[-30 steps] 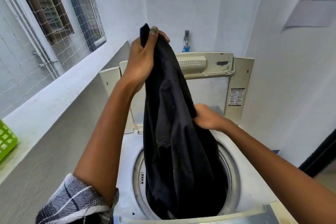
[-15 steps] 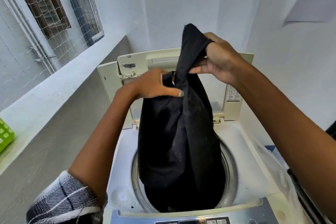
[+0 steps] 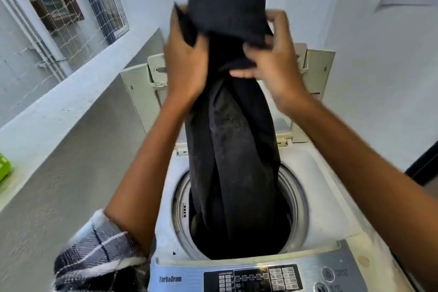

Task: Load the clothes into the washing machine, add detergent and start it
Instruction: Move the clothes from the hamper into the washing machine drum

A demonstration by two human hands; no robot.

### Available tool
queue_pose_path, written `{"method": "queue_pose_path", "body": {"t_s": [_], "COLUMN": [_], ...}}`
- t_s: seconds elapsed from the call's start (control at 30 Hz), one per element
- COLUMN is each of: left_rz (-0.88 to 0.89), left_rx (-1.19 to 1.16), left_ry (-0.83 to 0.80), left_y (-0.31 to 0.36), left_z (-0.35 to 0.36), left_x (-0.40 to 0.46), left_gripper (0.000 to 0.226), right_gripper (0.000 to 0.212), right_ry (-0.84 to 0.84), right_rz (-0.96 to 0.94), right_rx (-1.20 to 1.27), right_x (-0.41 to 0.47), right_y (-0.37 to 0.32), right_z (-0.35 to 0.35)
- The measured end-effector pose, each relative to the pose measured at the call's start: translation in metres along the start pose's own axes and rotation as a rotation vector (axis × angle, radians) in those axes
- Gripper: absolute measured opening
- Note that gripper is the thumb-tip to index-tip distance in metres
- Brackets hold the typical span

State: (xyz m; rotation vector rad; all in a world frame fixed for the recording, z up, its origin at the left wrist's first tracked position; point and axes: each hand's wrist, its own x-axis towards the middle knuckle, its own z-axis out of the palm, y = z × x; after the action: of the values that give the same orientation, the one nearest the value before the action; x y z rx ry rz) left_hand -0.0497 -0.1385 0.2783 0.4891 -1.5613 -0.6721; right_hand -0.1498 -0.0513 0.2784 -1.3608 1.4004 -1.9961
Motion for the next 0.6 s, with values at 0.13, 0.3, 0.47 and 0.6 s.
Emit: {"method": "queue_pose_path", "body": {"t_s": [0.13, 0.3, 0.47, 0.6], "left_rz": [-0.178, -0.445, -0.759, -0.674], "left_rx": [0.17, 0.735, 0.817, 0.691], "left_ry": [-0.262, -1.0, -1.442, -1.289], "left_y": [-0.065, -0.155, -0.181, -0.167], "left_z": [0.008, -0.02, -0.034, -0.018], "left_x": [-0.092, -0.193, -0.231, -0.223], "left_gripper": [0.04, 0.077, 0.083, 0.06], "right_gripper": [0.066, 0.084, 0.081, 0.058], "right_ry": [-0.081, -0.613, -1.084, -0.928], "right_rz": [0.003, 0.476, 0.834, 0.787], "right_rx": [-0.562, -1.115, -1.263, -1.1], "right_x": [-0.05, -0.122, -0.153, -0.151], "right_y": [0.107, 0.215, 0.238, 0.239], "right_z": [-0.017, -0.069, -0.098, -0.1]}}
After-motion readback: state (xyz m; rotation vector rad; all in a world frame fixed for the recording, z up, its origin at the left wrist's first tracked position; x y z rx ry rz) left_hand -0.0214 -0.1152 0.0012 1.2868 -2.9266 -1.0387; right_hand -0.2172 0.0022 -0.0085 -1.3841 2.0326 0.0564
